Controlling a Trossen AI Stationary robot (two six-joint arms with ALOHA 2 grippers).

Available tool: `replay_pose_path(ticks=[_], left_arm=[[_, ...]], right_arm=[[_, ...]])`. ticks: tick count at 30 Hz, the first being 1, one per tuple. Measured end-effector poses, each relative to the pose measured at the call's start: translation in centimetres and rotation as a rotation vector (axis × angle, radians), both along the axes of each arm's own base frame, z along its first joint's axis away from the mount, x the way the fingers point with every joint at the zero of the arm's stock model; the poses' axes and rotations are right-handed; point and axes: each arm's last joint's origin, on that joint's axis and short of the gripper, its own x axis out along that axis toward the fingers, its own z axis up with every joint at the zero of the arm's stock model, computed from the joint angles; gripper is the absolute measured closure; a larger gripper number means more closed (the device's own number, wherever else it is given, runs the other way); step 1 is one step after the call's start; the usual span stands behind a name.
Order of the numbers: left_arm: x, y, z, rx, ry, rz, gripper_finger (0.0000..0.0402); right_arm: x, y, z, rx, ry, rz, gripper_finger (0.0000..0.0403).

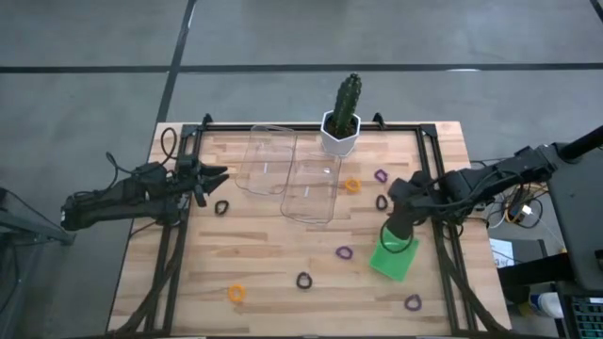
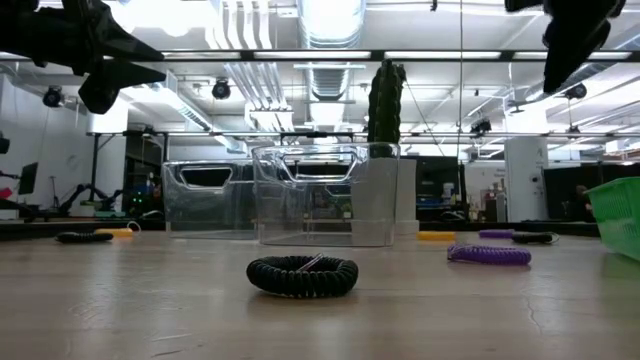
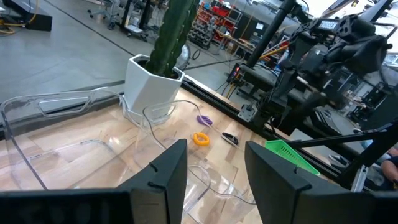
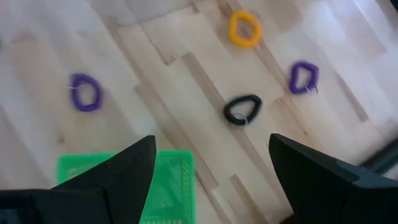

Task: Sort spring keychains
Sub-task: Put the right black spring keychain into the green bin

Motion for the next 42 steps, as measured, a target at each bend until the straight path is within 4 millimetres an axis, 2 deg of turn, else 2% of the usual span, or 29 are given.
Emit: replay_pose_path(ticks=[9,19,28,33,42], left_arm=[[0.0,0.0,0.0,0.0,0.0,0.0,0.0248],[0.1,0.0,-0.3,-0.009,0.007,0.001,0.0248],[0.1,0.0,-0.5,-0.014,0.01,0.002,0.0248],[0.1,0.0,-0.5,-0.013,0.011,0.002,0.0248],[0.1,0.0,-0.5,-0.012,0.012,0.002,0.0248]], right_arm=[[-0.4,-3.2,-4.1,0.05,0.102,-0.242,0.0098],[0.4,-6.3,-8.8,0.122,0.024,-0.423,0.0101],[-0.3,-7.8,-10.5,0.21,0.054,-0.504,0.0104],[-0.1,-8.0,-11.5,0.271,0.011,-0.532,0.0106],[-0.7,-8.1,-12.7,0.276,0.02,-0.611,0.0106]])
